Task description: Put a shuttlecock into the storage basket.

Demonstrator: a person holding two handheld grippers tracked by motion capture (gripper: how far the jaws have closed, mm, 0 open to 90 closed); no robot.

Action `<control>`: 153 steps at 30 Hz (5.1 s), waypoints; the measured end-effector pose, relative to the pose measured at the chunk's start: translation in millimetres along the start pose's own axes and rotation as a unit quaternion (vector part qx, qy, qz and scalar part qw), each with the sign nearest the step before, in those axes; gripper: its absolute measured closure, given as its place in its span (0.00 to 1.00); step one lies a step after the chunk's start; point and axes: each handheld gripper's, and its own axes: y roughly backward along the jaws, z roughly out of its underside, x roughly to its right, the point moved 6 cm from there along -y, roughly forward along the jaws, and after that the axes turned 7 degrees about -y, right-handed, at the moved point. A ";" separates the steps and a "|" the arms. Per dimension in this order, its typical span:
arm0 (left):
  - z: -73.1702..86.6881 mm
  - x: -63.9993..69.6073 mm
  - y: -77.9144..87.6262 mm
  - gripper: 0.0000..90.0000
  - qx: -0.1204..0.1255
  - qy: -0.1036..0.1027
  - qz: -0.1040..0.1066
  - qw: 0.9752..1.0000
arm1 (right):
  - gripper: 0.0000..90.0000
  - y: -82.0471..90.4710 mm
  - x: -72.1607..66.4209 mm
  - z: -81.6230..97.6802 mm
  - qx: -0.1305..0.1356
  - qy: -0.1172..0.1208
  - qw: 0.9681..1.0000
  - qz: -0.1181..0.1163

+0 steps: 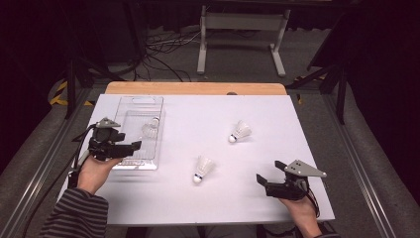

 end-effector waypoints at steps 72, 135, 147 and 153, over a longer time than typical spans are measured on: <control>56.3 60.8 22.6 0.29 0.126 -0.027 0.033 0.991 | 0.14 4.3 3.9 2.7 0.005 -0.015 1.000 0.003; -5.7 128.9 -27.3 0.32 0.047 -0.096 0.116 0.987 | 0.14 5.0 3.3 1.8 0.007 -0.011 1.000 0.002; -18.1 144.9 -41.1 0.32 0.011 -0.124 0.120 0.985 | 0.14 6.1 4.8 1.7 0.008 -0.015 1.000 0.003; -25.7 151.4 -42.2 0.32 0.002 -0.130 0.121 0.984 | 0.14 6.4 3.9 1.6 0.010 -0.013 1.000 0.000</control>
